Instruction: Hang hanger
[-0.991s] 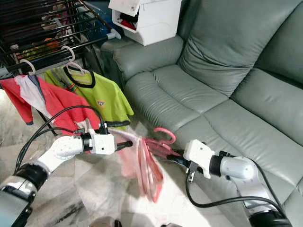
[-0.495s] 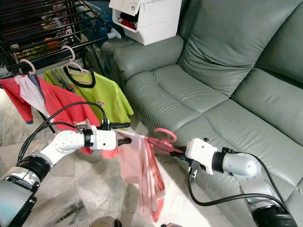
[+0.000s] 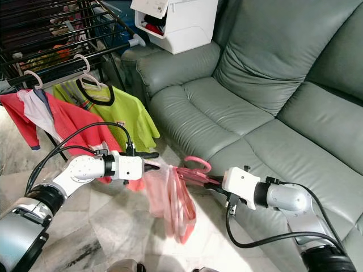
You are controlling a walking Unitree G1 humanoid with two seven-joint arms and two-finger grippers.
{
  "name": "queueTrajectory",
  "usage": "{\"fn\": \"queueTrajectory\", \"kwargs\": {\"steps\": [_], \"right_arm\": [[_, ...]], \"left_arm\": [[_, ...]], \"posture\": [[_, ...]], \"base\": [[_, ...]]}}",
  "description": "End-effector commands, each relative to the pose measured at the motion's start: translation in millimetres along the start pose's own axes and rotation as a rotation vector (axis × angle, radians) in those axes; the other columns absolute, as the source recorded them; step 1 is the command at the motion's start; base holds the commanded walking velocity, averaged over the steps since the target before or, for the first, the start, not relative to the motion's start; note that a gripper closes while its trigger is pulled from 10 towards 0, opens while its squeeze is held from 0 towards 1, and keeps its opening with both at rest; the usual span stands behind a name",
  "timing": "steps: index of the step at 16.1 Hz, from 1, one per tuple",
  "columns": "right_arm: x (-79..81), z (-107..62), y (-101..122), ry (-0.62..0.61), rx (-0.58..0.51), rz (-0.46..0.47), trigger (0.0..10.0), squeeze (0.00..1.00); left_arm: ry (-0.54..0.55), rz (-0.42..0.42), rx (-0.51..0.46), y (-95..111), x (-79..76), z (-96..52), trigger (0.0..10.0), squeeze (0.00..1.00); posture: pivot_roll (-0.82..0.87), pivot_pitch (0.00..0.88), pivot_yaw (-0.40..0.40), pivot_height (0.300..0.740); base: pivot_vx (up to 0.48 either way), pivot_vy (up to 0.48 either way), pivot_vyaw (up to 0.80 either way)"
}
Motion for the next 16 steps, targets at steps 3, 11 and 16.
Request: {"fn": "queueTrajectory", "kwargs": {"steps": [3,11,16], "right_arm": [[-7.9,2.7,4,0.003,-0.016,-0.051,10.0,0.0],[-12.5,8.3,8,0.024,-0.072,0.015,10.0,1.0],[-67.6,-6.7,23,-0.137,-0.171,0.13,10.0,1.0]], "left_arm": [[-0.049,0.025,0.027,-1,1.1,-0.3,0.0,0.0],[-0.015,-0.04,0.032,-6,-0.8,-0.2,0.0,0.0],[0.027,-0.127,0.051,-14,1.3,-6.5,0.0,0.0]], "posture": [[-0.09,0.052,0.042,0.74],[-0.09,0.044,0.036,0.74],[-0.08,0.045,0.039,0.74]], "base": [[0.0,0.0,0.0],[0.0,0.0,0.0],[0.0,0.0,0.0]]}}
Point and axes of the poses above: a point about 5 cm out from each wrist's last joint towards the gripper, its own z axis pointing out of the wrist towards the gripper, its own y axis along the axis of the wrist's last joint, x = y × z, the point moved 1 cm from there along z, pointing out of the wrist towards the gripper, and after that the axes turned 15 degrees about -z, right-handed, at the moved point
